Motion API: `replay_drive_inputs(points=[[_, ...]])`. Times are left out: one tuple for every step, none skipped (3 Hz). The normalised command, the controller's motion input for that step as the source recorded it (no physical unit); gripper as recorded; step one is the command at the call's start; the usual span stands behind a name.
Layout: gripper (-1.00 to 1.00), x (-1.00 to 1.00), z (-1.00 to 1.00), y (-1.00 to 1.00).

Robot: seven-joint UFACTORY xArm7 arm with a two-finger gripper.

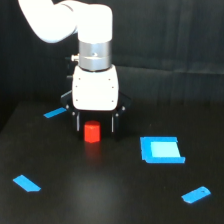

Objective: Pick up the red object from the table

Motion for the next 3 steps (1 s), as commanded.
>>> replay_drive_inputs(points=[[-0.75, 0.01, -0.27, 0.10], [-1.00, -0.07, -0.18, 0.14], [-1.00, -0.04, -0.16, 0.02]])
